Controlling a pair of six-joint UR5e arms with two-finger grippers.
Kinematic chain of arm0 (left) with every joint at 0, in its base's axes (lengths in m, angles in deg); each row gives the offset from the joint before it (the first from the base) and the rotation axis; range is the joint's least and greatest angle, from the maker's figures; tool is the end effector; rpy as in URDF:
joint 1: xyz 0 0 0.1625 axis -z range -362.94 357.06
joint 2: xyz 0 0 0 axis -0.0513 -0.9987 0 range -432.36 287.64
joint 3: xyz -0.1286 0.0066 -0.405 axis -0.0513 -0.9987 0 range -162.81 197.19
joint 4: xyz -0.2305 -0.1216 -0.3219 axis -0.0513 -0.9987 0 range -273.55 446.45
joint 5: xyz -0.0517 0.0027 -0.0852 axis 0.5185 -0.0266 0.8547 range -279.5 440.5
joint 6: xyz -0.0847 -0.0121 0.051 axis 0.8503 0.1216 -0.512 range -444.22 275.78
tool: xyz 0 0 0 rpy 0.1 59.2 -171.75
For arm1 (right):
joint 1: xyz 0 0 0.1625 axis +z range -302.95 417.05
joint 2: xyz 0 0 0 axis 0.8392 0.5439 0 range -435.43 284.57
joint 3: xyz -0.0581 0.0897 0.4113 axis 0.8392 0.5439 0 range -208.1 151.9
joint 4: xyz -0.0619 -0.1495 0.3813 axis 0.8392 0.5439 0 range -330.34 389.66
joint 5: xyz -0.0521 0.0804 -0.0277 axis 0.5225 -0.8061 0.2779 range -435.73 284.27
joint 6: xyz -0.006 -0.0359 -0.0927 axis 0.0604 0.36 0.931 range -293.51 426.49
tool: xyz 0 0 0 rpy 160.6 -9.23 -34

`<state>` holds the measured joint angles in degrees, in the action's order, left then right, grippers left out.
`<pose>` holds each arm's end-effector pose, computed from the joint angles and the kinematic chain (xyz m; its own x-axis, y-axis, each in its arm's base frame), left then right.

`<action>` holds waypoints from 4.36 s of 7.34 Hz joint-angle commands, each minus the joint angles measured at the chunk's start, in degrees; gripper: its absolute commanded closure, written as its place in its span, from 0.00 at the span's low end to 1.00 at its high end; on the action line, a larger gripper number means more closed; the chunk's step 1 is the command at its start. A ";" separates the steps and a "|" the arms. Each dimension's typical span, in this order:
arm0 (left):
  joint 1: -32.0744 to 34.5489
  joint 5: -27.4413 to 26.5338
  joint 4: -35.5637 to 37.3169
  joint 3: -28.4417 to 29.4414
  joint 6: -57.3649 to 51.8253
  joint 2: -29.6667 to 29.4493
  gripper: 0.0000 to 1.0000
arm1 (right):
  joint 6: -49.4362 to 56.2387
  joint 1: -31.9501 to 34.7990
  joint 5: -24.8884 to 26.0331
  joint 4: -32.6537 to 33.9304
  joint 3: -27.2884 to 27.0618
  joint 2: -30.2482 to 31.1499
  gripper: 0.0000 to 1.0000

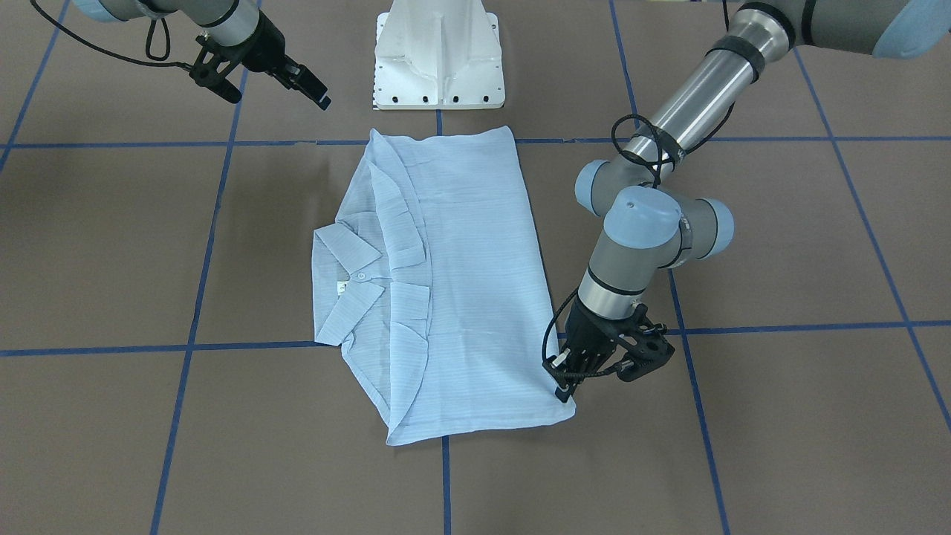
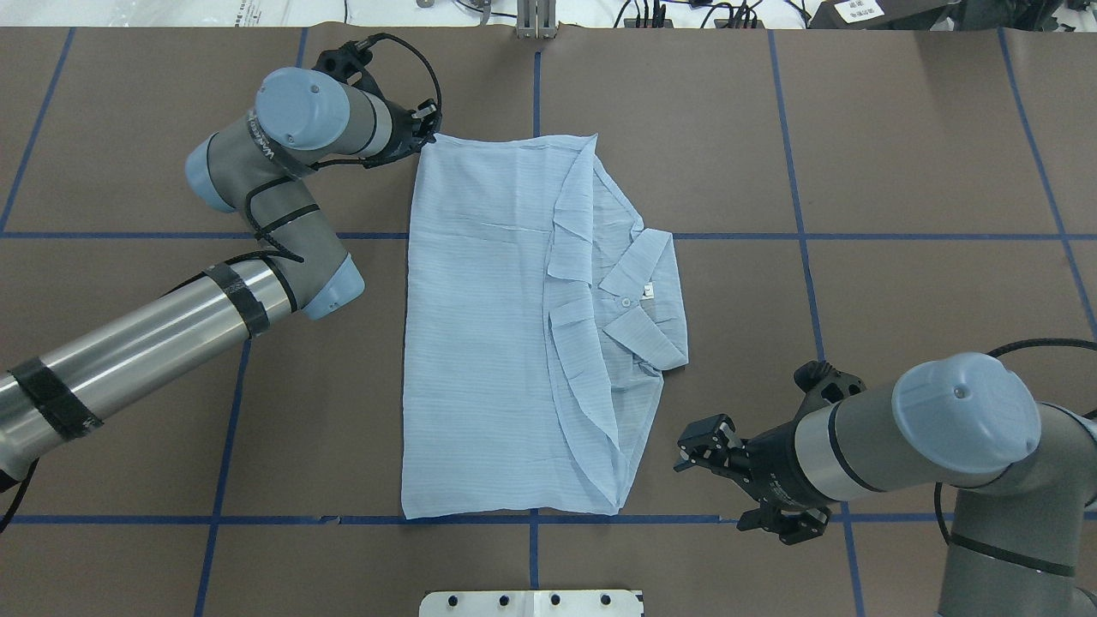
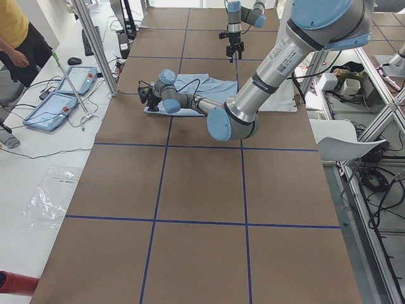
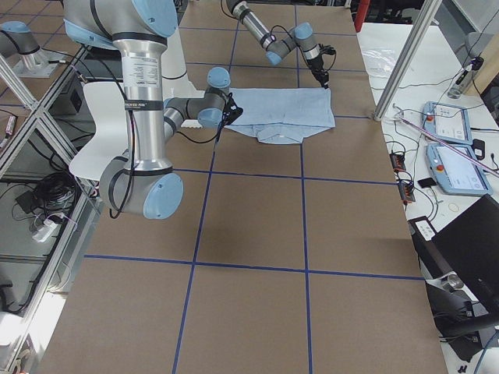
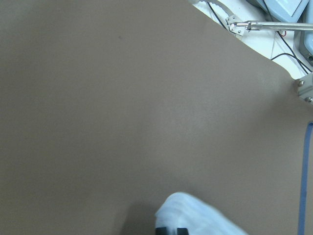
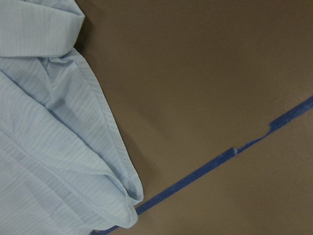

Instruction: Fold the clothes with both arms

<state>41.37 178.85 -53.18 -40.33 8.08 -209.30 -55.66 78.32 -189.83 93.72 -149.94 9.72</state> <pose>0.5055 -0.6595 0.3082 0.2885 -0.3371 -0.8962 0.6098 0.7863 -0.0995 -0.4109 -0.2593 0.3049 0.3662 0.6640 0.6519 -0.2223 0.7427 -0.6316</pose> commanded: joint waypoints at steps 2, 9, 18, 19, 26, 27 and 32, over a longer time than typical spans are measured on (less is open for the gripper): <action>0.51 8.47 0.24 -18.07 -0.62 10.67 0.00 | 7.24 2.38 2.63 0.45 2.91 -5.08 0.00; 2.61 11.60 4.18 -39.77 -13.86 30.48 0.00 | 49.59 -10.51 28.08 37.35 6.52 -23.63 0.00; 2.45 11.33 4.19 -39.78 -14.34 32.35 0.00 | 68.98 -11.69 33.68 46.86 20.67 -35.32 0.00; 2.45 11.33 4.19 -39.69 -14.34 32.35 0.00 | 69.76 -11.51 33.68 46.95 21.46 -35.32 0.00; 2.36 11.33 4.19 -39.78 -13.90 32.17 0.00 | 72.05 -9.68 32.97 47.12 20.51 -32.70 0.00; 2.36 11.33 4.19 -40.04 -13.90 32.17 0.00 | 73.19 -9.14 32.89 46.86 18.67 -29.55 0.00; 2.62 11.51 4.28 -41.53 -13.72 32.17 0.00 | 75.05 -7.64 32.27 47.65 3.27 -15.02 0.00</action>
<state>43.96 190.36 -48.91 -81.77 -5.65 -177.13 20.04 70.80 -157.41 141.17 -145.11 -6.82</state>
